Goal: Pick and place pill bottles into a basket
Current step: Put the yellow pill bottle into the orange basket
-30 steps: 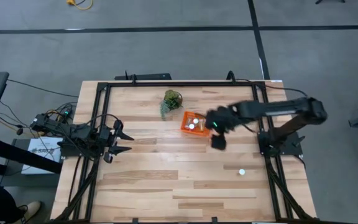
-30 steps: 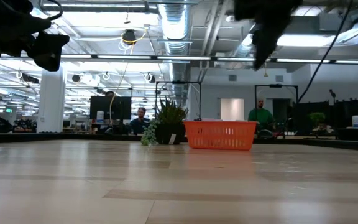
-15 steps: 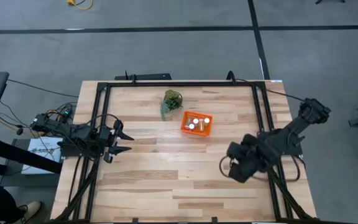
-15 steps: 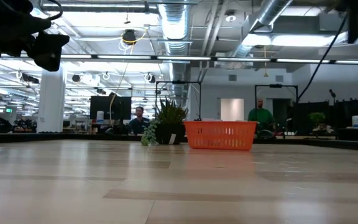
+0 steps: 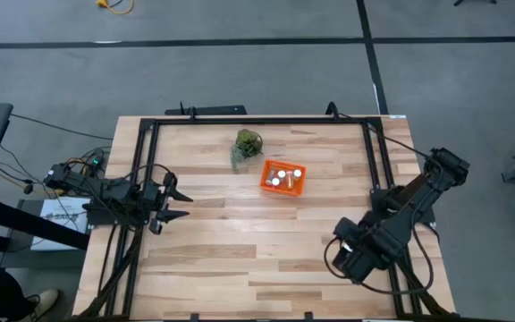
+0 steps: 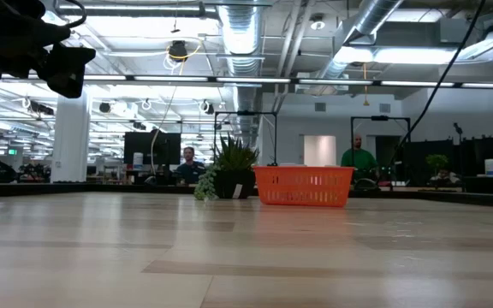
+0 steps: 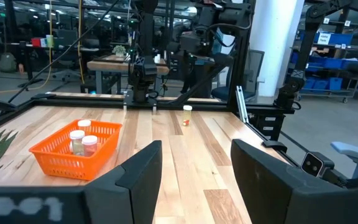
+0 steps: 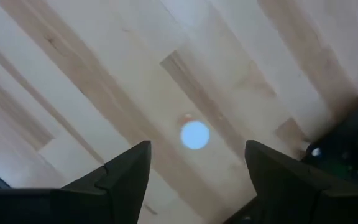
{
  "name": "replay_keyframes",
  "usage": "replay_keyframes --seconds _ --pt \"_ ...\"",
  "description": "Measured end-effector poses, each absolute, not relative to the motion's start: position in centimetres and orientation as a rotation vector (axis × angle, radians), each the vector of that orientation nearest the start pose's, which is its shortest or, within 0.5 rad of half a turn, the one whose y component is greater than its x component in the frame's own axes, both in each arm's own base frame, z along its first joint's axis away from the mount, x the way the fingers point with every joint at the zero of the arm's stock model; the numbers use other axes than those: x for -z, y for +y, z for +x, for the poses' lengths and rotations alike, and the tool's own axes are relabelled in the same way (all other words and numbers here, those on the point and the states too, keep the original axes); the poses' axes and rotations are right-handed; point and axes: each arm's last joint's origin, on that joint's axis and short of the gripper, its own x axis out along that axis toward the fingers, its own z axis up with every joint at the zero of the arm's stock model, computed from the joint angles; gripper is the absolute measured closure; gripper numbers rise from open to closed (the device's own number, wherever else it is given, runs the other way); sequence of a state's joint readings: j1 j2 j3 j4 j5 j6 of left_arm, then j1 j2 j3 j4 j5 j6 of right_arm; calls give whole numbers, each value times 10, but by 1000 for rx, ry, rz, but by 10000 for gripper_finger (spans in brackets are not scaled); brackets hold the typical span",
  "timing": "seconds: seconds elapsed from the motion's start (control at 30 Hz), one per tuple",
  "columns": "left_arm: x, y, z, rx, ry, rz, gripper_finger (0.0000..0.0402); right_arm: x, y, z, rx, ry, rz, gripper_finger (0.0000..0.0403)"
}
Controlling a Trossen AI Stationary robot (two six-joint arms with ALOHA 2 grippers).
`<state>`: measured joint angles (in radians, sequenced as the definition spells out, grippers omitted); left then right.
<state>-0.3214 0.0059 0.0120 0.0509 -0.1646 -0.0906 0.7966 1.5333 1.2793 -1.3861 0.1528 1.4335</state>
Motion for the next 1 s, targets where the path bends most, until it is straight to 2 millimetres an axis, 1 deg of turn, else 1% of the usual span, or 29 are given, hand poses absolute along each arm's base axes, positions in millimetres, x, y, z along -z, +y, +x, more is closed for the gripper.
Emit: replay_keyframes --seconds 0.3,0.37,0.43,0.57,0.7,0.83,1.0 --pt "-172 -26 93 159 -48 -104 221 -267 185 178 651 1395 484 147" --pt "-172 -26 93 159 -48 -104 221 -263 184 177 675 1393 494 147" --pt "-172 -26 93 159 -48 -104 221 -254 182 175 699 1413 498 147" --pt "-172 -26 93 159 -48 -104 221 -233 182 173 683 1446 513 147" --pt "-172 -26 93 159 -48 -104 221 -221 179 171 702 1451 519 147" --pt "-172 -26 93 159 -48 -104 221 -208 178 173 666 1473 546 147" --pt "-172 -26 93 159 -48 -104 221 -194 170 176 649 1486 544 147"
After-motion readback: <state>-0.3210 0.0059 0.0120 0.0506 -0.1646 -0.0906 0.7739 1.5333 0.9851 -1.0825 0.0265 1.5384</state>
